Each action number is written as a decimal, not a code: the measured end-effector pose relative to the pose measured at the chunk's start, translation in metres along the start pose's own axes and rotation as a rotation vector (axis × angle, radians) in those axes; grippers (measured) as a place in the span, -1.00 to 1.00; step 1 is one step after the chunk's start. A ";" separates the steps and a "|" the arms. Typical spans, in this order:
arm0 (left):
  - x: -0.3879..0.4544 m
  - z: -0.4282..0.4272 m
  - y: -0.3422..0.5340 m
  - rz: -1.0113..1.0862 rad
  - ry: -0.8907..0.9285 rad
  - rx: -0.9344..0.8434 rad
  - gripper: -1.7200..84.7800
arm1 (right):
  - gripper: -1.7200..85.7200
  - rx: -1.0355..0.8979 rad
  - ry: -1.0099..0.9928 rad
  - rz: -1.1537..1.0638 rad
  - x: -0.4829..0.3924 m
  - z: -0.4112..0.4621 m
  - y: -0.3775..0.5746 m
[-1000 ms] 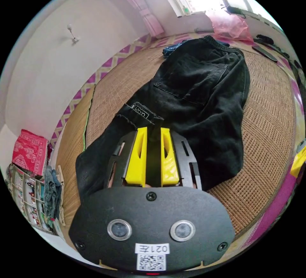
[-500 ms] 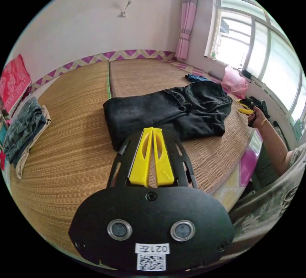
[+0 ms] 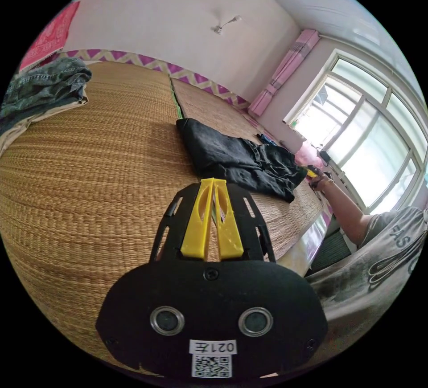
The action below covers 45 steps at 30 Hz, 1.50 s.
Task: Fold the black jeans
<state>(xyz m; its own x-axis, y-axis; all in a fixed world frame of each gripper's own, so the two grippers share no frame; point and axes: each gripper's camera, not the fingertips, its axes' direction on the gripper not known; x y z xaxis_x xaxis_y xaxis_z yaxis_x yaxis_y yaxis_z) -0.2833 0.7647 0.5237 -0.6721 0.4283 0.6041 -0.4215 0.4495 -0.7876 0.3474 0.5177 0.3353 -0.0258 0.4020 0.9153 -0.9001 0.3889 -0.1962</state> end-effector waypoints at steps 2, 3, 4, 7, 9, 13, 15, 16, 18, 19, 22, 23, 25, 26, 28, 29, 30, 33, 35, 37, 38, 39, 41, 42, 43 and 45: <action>0.007 0.000 0.004 0.037 -0.024 -0.020 -0.98 | -0.85 -0.008 -0.003 -0.176 -0.090 0.002 0.014; 0.013 0.000 0.006 0.060 -0.057 -0.036 -0.98 | -0.85 -0.021 -0.004 -0.311 -0.156 0.009 0.031; 0.018 0.001 0.008 0.074 -0.072 -0.043 -0.98 | -0.85 -0.044 0.006 -0.454 -0.222 0.022 0.054; 0.042 -0.001 0.020 0.164 -0.143 -0.063 -0.98 | -0.85 -0.098 0.036 -0.793 -0.379 0.070 0.139; 0.058 -0.009 0.035 0.227 -0.177 -0.049 -0.98 | -0.85 -0.126 0.031 -0.950 -0.454 0.107 0.204; 0.068 -0.029 0.060 0.265 -0.191 0.006 -0.98 | -0.85 -0.237 0.084 -1.266 -0.563 0.226 0.376; 0.066 -0.043 0.075 0.257 -0.180 0.039 -0.98 | -0.85 -0.348 0.119 -1.336 -0.573 0.288 0.444; 0.065 -0.046 0.078 0.250 -0.177 0.044 -0.98 | -0.85 -0.423 0.151 -1.355 -0.567 0.326 0.480; 0.058 -0.054 0.090 0.226 -0.159 0.054 -0.98 | -0.85 -0.515 0.146 -1.321 -0.555 0.357 0.511; 0.057 -0.056 0.093 0.221 -0.155 0.055 -0.98 | -0.85 -0.487 0.130 -1.290 -0.555 0.354 0.517; 0.055 -0.063 0.109 0.207 -0.146 0.063 -0.98 | -0.85 -0.347 0.125 -1.293 -0.575 0.327 0.527; 0.055 -0.065 0.115 0.201 -0.149 0.064 -0.98 | -0.85 -0.346 0.111 -1.286 -0.577 0.326 0.531; 0.055 -0.066 0.123 0.193 -0.154 0.054 -0.98 | -0.84 -0.464 0.082 -1.279 -0.573 0.355 0.553; 0.055 -0.065 0.129 0.186 -0.157 0.047 -0.98 | -0.83 -0.502 0.095 -1.281 -0.568 0.368 0.561; 0.055 -0.067 0.139 0.180 -0.151 0.045 -0.98 | -0.82 -0.512 0.063 -1.276 -0.553 0.380 0.570; 0.054 -0.069 0.146 0.175 -0.146 0.051 -0.98 | -0.82 -0.526 0.058 -1.263 -0.554 0.377 0.567; 0.053 -0.070 0.153 0.170 -0.139 0.055 -0.98 | -0.81 -0.558 0.021 -1.230 -0.558 0.371 0.559; 0.054 -0.070 0.171 0.163 -0.133 0.053 -0.98 | -0.82 -0.504 -0.037 -1.198 -0.555 0.352 0.538; 0.058 -0.067 0.180 0.167 -0.141 0.044 -0.98 | -0.83 -0.545 -0.031 -1.202 -0.547 0.365 0.538; 0.064 -0.063 0.191 0.177 -0.154 0.034 -0.98 | -0.83 -0.586 -0.050 -1.187 -0.539 0.376 0.547; 0.068 -0.061 0.199 0.186 -0.162 0.033 -0.98 | -0.83 -0.564 -0.045 -1.197 -0.539 0.374 0.549; 0.071 -0.060 0.207 0.193 -0.171 0.036 -0.98 | -0.83 -0.500 -0.035 -1.222 -0.540 0.366 0.552; 0.077 -0.057 0.219 0.207 -0.178 0.039 -0.98 | -0.84 -0.428 -0.034 -1.225 -0.542 0.360 0.554; 0.080 -0.055 0.228 0.216 -0.183 0.041 -0.98 | -0.84 -0.391 -0.063 -1.221 -0.544 0.360 0.556; 0.081 -0.053 0.232 0.220 -0.185 0.040 -0.98 | -0.85 -0.352 -0.079 -1.220 -0.546 0.363 0.562; 0.085 -0.045 0.247 0.231 -0.194 0.032 -0.98 | -0.85 -0.316 -0.066 -1.252 -0.544 0.380 0.582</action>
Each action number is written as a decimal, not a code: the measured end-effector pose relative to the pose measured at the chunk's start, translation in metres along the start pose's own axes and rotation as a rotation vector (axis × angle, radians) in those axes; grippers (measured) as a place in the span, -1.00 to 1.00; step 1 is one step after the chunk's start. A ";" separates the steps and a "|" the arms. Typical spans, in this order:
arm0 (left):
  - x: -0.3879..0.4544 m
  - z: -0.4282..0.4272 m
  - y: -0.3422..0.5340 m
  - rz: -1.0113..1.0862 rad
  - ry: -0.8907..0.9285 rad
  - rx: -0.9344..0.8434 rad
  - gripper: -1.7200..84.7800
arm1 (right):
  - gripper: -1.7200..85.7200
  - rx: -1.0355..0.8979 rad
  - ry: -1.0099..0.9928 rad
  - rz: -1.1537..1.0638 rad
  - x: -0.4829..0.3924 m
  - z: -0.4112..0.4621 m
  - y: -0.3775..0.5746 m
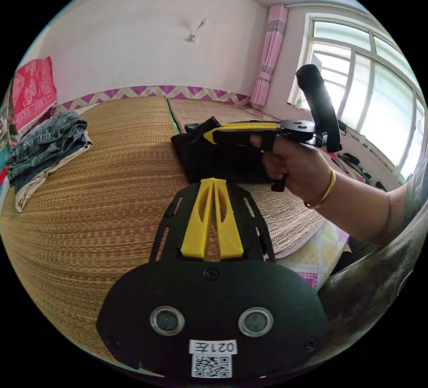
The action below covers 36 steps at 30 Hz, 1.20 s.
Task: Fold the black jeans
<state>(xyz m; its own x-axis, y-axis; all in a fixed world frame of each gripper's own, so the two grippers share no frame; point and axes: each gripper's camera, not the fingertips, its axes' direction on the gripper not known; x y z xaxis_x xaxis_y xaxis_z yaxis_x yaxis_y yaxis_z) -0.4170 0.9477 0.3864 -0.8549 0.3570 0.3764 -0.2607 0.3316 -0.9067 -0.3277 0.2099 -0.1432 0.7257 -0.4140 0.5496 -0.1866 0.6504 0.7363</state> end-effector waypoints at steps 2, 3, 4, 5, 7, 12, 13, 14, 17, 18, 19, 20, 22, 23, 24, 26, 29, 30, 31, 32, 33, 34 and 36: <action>0.006 0.005 0.011 0.006 -0.007 -0.003 -0.98 | -0.84 -0.114 0.009 -0.062 -0.014 0.045 0.011; 0.009 0.008 0.019 0.009 -0.008 -0.003 -0.98 | -0.84 -0.204 0.010 -0.087 -0.017 0.069 0.017; 0.010 0.009 0.023 0.010 -0.007 -0.003 -0.98 | -0.84 -0.170 0.014 -0.086 -0.013 0.066 0.021; 0.011 0.012 0.030 0.007 -0.004 0.000 -0.98 | -0.83 -0.164 -0.006 -0.070 -0.008 0.063 0.022; 0.007 0.013 0.038 -0.016 0.021 0.007 -0.98 | -0.80 -0.202 -0.159 0.023 0.024 0.053 0.029; -0.001 0.005 0.014 -0.050 0.240 0.100 -0.98 | -0.78 -0.208 -0.307 0.157 0.104 0.003 0.088; 0.002 0.011 0.008 -0.036 0.247 0.094 -0.98 | -0.80 -0.198 -0.262 0.202 0.127 -0.012 0.108; 0.007 0.030 -0.005 -0.017 0.238 0.061 -0.98 | -0.81 -0.196 -0.235 0.223 0.139 -0.018 0.119; 0.009 0.109 -0.026 -0.004 0.154 -0.076 -0.98 | -0.90 -0.273 -0.072 0.263 0.185 -0.028 0.170; -0.001 0.151 -0.024 -0.035 0.046 -0.148 -0.98 | -0.93 -0.337 0.015 0.261 0.198 -0.018 0.190; -0.009 0.173 -0.020 -0.049 -0.008 -0.194 -0.98 | -0.95 -0.435 0.045 0.242 0.209 0.004 0.212; -0.028 0.219 -0.004 -0.067 -0.098 -0.292 -0.98 | -0.95 -0.489 0.022 0.228 0.213 0.019 0.223; -0.056 0.256 0.028 -0.087 -0.035 -0.304 -0.98 | -0.96 -0.475 -0.074 0.241 0.234 0.032 0.250; -0.067 0.258 0.037 -0.116 0.002 -0.301 -0.98 | -0.96 -0.485 -0.094 0.227 0.239 0.031 0.251; -0.072 0.256 0.042 -0.133 0.008 -0.298 -0.98 | -0.95 -0.448 -0.085 0.241 0.255 0.021 0.251; -0.086 0.233 0.054 -0.179 0.033 -0.203 -0.98 | -0.89 -0.278 -0.029 0.331 0.292 -0.010 0.257; -0.151 0.208 0.092 -0.368 0.154 -0.079 -0.96 | -0.79 -0.166 -0.120 0.520 0.382 -0.018 0.283; -0.176 0.222 0.106 -0.419 0.230 -0.124 -0.93 | -0.77 -0.184 -0.194 0.582 0.420 -0.001 0.298; -0.186 0.232 0.113 -0.425 0.271 -0.153 -0.91 | -0.74 -0.212 -0.259 0.642 0.454 0.021 0.315; -0.203 0.254 0.125 -0.438 0.346 -0.212 -0.84 | -0.73 -0.224 -0.298 0.665 0.468 0.033 0.324; -0.216 0.275 0.139 -0.447 0.419 -0.261 -0.76 | -0.72 -0.243 -0.387 0.736 0.495 0.056 0.343; -0.222 0.285 0.145 -0.454 0.442 -0.284 -0.73 | -0.70 -0.238 -0.464 0.797 0.514 0.074 0.361; -0.238 0.319 0.165 -0.460 0.501 -0.362 -0.66 | -0.68 -0.263 -0.559 0.848 0.533 0.099 0.381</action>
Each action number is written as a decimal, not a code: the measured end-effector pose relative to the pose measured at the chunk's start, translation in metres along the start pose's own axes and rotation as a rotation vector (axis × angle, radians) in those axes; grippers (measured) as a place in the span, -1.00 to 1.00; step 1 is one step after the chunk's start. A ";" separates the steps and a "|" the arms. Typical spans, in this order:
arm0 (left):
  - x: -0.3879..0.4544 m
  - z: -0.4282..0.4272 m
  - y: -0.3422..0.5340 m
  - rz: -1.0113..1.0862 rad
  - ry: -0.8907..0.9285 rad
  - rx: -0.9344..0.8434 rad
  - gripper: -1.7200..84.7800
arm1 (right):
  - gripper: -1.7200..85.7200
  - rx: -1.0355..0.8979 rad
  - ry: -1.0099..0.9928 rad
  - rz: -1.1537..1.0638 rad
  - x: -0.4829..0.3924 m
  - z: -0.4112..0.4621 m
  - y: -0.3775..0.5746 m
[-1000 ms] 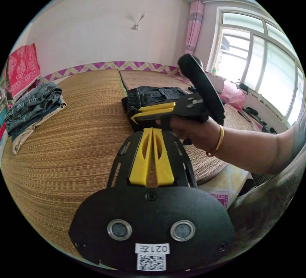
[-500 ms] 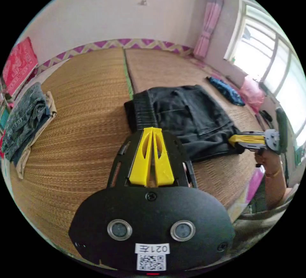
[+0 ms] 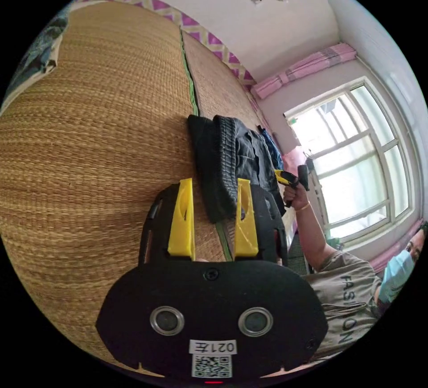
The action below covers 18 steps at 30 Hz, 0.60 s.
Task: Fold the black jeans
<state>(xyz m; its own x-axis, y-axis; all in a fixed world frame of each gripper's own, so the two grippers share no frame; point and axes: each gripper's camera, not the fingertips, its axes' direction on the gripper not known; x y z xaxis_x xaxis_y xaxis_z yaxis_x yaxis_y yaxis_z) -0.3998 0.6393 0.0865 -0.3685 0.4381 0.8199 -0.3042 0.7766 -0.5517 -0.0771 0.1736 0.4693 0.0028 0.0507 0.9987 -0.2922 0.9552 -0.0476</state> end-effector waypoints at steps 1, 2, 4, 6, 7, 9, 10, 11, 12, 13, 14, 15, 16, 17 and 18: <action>-0.006 0.004 -0.001 -0.002 0.017 -0.011 -0.65 | -0.67 -0.011 -0.050 0.008 0.016 0.003 -0.004; -0.016 0.014 -0.003 -0.010 0.041 -0.037 -0.65 | -0.68 -0.017 -0.072 0.013 0.022 0.005 -0.005; -0.024 0.031 -0.008 -0.015 0.063 -0.089 -0.65 | -0.69 -0.042 -0.120 0.020 0.040 0.016 -0.010; -0.030 0.061 -0.012 -0.038 0.033 -0.161 -0.70 | -0.72 -0.080 -0.154 0.014 0.048 0.031 -0.014; -0.031 0.064 -0.012 -0.044 0.010 -0.164 -0.71 | -0.76 -0.083 -0.159 0.029 0.054 0.039 -0.013; -0.039 0.066 -0.008 -0.041 -0.006 -0.167 -0.77 | -0.82 -0.069 -0.133 0.040 0.061 0.042 -0.011; -0.042 0.064 -0.005 -0.038 0.006 -0.158 -0.78 | -0.85 -0.067 -0.149 0.040 0.063 0.039 -0.010; -0.050 0.055 0.003 -0.053 0.062 -0.121 -0.82 | -0.85 -0.064 -0.163 0.041 0.063 0.037 -0.010; -0.055 0.045 0.012 -0.064 0.116 -0.088 -0.84 | -0.87 -0.060 -0.181 0.029 0.056 0.032 -0.010; -0.054 0.040 0.016 -0.061 0.131 -0.071 -0.84 | -0.88 -0.056 -0.167 -0.007 0.038 0.027 -0.011; -0.048 0.029 0.025 -0.044 0.137 -0.053 -0.85 | -0.88 -0.058 -0.149 -0.032 0.025 0.025 -0.013; -0.041 0.015 0.033 -0.029 0.134 -0.042 -0.85 | -0.89 -0.069 -0.098 -0.087 -0.004 0.023 -0.019; -0.038 0.004 0.037 -0.018 0.137 -0.030 -0.85 | -0.89 -0.085 -0.047 -0.152 -0.039 0.026 -0.027; -0.033 -0.022 0.046 0.001 0.148 0.002 -0.85 | -0.90 -0.094 -0.025 -0.185 -0.057 0.030 -0.032; -0.029 -0.057 0.055 0.023 0.156 0.038 -0.85 | -0.90 -0.105 0.005 -0.244 -0.095 0.040 -0.043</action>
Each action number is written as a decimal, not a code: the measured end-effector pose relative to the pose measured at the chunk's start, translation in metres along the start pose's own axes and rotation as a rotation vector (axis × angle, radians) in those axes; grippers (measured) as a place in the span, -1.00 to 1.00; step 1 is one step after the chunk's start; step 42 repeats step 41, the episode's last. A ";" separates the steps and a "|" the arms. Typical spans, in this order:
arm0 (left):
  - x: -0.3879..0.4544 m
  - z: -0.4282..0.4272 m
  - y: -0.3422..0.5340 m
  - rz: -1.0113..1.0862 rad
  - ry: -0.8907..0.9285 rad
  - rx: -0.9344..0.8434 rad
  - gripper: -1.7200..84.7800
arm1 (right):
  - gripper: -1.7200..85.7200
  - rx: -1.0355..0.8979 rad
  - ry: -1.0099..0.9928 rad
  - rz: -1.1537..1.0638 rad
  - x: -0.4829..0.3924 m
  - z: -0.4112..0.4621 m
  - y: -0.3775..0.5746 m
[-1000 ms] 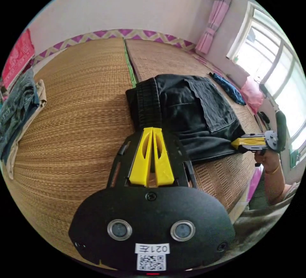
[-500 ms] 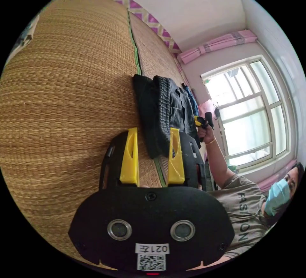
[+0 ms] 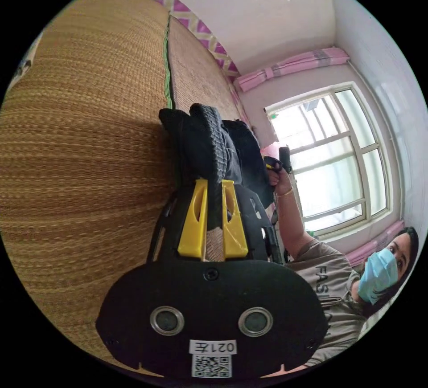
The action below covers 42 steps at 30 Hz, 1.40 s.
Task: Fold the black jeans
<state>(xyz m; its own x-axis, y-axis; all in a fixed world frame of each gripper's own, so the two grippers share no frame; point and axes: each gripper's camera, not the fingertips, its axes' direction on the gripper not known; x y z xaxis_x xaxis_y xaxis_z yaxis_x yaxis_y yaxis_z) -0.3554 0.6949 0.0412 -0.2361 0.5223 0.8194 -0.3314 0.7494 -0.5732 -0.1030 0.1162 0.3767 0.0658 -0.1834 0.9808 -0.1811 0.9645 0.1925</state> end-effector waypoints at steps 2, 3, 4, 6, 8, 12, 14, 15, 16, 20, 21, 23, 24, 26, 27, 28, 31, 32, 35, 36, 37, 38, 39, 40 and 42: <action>0.012 -0.068 0.010 0.033 -0.011 0.067 -0.85 | -0.90 -0.012 0.000 -0.079 -0.051 0.020 -0.036; 0.018 -0.122 0.017 0.046 -0.030 0.120 -0.85 | -0.90 -0.013 -0.019 -0.123 -0.086 0.039 -0.064; 0.020 -0.150 0.020 0.050 -0.040 0.145 -0.85 | -0.90 -0.020 -0.048 -0.164 -0.121 0.064 -0.094; 0.028 -0.276 0.036 0.061 -0.120 0.265 -0.85 | -0.90 -0.036 -0.090 -0.229 -0.176 0.108 -0.141; 0.035 -0.368 0.047 0.061 -0.183 0.351 -0.85 | -0.90 -0.050 -0.136 -0.289 -0.232 0.157 -0.189; 0.050 -0.539 0.069 0.045 -0.390 0.527 -0.84 | -0.87 -0.049 -0.133 -0.389 -0.355 0.274 -0.280; 0.033 -0.587 0.072 0.025 -0.461 0.575 -0.83 | -0.84 -0.003 -0.116 -0.347 -0.379 0.316 -0.302; 0.006 -0.612 0.078 -0.036 -0.500 0.606 -0.82 | -0.84 0.027 -0.065 -0.316 -0.387 0.338 -0.309; -0.013 -0.622 0.083 -0.085 -0.510 0.627 -0.81 | -0.83 0.049 -0.021 -0.296 -0.389 0.354 -0.308; -0.125 -0.663 0.162 -0.340 -0.526 0.730 -0.90 | -0.86 0.019 0.009 -0.322 -0.373 0.369 -0.276; -0.134 -0.670 0.195 -0.314 -0.447 0.810 -0.95 | -0.86 -0.015 0.002 -0.342 -0.361 0.364 -0.258; -0.140 -0.671 0.233 -0.273 -0.323 0.865 -0.97 | -0.90 -0.066 -0.004 -0.363 -0.338 0.346 -0.225; -0.134 -0.667 0.251 -0.241 -0.281 0.865 -0.98 | -0.92 -0.085 0.013 -0.375 -0.323 0.329 -0.198; -0.112 -0.649 0.270 -0.224 -0.305 0.818 -0.98 | -0.94 -0.105 0.049 -0.394 -0.302 0.298 -0.153; -0.091 -0.627 0.276 -0.188 -0.328 0.768 -0.98 | -0.96 -0.102 0.079 -0.405 -0.289 0.274 -0.122; -0.080 -0.612 0.279 -0.168 -0.334 0.738 -0.98 | -0.97 -0.084 0.115 -0.411 -0.277 0.246 -0.090; -0.026 -0.516 0.285 -0.077 -0.282 0.575 -0.98 | -0.96 0.014 0.266 -0.417 -0.250 0.169 -0.006; -0.005 -0.469 0.287 -0.050 -0.229 0.517 -0.98 | -0.96 0.037 0.305 -0.415 -0.245 0.154 0.010; 0.048 -0.347 0.285 0.017 -0.101 0.389 -0.98 | -0.87 0.155 0.576 -0.387 -0.221 0.083 0.087; 0.068 -0.298 0.281 0.036 -0.049 0.345 -0.98 | -0.82 0.195 0.704 -0.356 -0.208 0.058 0.113; 0.077 -0.274 0.278 0.043 -0.023 0.320 -0.98 | -0.80 0.213 0.822 -0.335 -0.196 0.035 0.134; 0.097 -0.228 0.271 0.060 0.027 0.278 -0.98 | -0.79 0.222 0.883 -0.324 -0.189 0.024 0.143; 0.116 -0.185 0.264 0.078 0.073 0.243 -0.98 | -0.76 0.247 0.965 -0.286 -0.176 0.002 0.157; 0.124 -0.166 0.259 0.089 0.093 0.223 -0.98 | -0.74 0.265 1.022 -0.245 -0.163 -0.019 0.166; 0.142 -0.128 0.250 0.117 0.118 0.181 -0.98 | -0.73 0.273 1.054 -0.225 -0.158 -0.028 0.169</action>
